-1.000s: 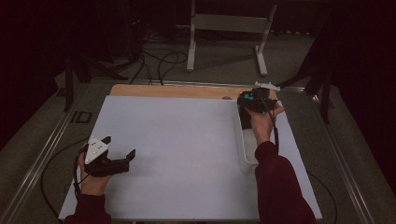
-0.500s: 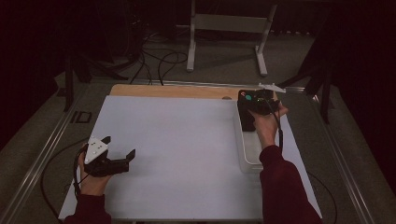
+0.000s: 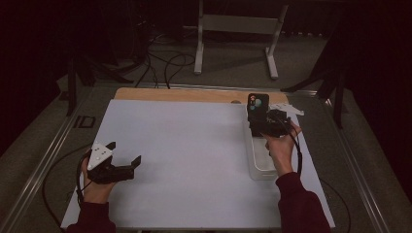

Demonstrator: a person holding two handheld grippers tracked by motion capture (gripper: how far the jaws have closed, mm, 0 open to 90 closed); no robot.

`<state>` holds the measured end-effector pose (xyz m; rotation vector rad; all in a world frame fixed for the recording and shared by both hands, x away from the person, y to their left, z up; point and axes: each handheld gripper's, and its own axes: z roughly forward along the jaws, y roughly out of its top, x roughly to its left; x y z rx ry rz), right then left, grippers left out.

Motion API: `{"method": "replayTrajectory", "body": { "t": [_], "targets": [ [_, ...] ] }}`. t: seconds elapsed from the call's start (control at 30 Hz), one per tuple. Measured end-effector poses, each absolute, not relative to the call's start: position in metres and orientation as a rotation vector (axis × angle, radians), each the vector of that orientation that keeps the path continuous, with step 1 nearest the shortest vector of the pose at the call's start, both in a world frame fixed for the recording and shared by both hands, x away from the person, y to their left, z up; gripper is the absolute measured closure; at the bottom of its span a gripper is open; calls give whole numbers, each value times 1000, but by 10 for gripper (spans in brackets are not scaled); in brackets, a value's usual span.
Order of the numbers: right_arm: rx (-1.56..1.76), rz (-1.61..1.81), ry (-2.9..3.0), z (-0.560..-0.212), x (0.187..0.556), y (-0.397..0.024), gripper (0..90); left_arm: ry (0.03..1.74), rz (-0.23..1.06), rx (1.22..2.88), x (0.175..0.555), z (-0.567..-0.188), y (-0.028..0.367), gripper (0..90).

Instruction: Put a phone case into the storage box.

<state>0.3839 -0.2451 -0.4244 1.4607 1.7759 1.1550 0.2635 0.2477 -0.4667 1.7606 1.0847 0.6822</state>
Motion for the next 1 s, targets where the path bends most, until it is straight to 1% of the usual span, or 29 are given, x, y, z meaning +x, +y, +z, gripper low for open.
{"method": "replayTrajectory", "body": {
  "t": [0.1,0.2,0.27,0.33,0.37,0.43,0.5,0.57,0.67,0.83,1.0],
  "targets": [
    [1403,1155,1791,-426,363,-243,78,1086,677,1761,264,-467,248,0],
    [1366,1160,1791,-427,352,-242,83,1082,672,1764,263,-467,248,0],
    [1315,1156,1819,-431,337,-242,83,1082,667,1767,263,-467,247,0],
    [1298,1153,1823,-433,332,-242,84,1080,663,1772,263,-467,247,0],
    [1270,1167,1836,-436,322,-243,87,1078,661,1774,263,-467,247,0],
    [1250,1166,1844,-438,317,-243,87,1068,660,1782,262,-468,247,0],
    [1212,1208,1839,-442,301,-248,87,1061,656,1779,261,-468,247,0],
    [1214,1218,1836,-443,297,-249,87,1060,656,1778,261,-468,247,0],
    [1178,1252,1852,-448,281,-254,86,1058,657,1763,258,-467,248,0],
    [1145,1278,1864,-455,271,-257,86,1045,663,1753,256,-468,248,0],
    [1116,1343,1840,-459,259,-262,86,990,664,1734,250,-470,248,0]
  ]
}}
